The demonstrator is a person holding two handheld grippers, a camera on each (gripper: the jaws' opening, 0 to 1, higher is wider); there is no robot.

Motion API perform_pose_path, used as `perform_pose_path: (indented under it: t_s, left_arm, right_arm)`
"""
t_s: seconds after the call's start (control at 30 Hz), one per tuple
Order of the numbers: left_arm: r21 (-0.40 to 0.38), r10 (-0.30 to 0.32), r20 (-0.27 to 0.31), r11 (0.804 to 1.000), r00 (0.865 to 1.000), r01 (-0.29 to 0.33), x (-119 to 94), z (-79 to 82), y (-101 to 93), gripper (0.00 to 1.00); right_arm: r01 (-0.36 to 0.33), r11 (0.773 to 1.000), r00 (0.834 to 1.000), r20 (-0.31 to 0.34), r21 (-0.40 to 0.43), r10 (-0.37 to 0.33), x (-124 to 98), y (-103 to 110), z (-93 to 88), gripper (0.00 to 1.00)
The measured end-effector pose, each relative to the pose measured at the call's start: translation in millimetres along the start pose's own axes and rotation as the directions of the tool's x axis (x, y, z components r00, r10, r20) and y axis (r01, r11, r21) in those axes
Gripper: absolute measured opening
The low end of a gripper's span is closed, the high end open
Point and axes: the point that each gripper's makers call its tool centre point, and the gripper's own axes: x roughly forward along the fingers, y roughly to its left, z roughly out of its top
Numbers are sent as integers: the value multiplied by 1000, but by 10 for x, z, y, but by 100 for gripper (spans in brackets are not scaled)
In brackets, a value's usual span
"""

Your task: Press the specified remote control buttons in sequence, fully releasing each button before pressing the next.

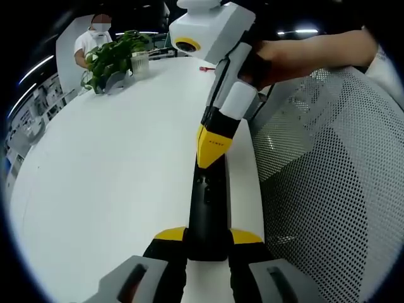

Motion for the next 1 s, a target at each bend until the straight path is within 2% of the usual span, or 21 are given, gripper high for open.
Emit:
perform_pose_path:
  t_s: [0.13, 0.33, 0.47, 0.67, 1.0]
  left_arm:
    - [-1, 1, 0, 1000, 1000, -1, 1, 2, 1, 24]
    - [4, 4, -1, 1000, 1000, -4, -1, 1, 1, 24]
    - [10, 6, -4, 1000, 1000, -6, -1, -1, -1, 24]
    - [9, 9, -5, 1000, 1000, -9, -2, 1, -2, 24]
    - [20, 10, -8, 1000, 1000, -10, -2, 0, -2, 24]
  right_arm:
    - [14, 999, 1000, 0, -32, -14, 0, 12, -3, 0]
    - [13, 999, 1000, 2, -31, -13, -8, 15, 2, 0]
    - [29, 997, 1000, 0, -69, -29, -6, 32, 3, 0]
    - [9, 1000, 1000, -10, -19, -9, -24, 16, 4, 0]
    - [-16, 1000, 997, -70, -8, 15, -19, 63, -64, 0]
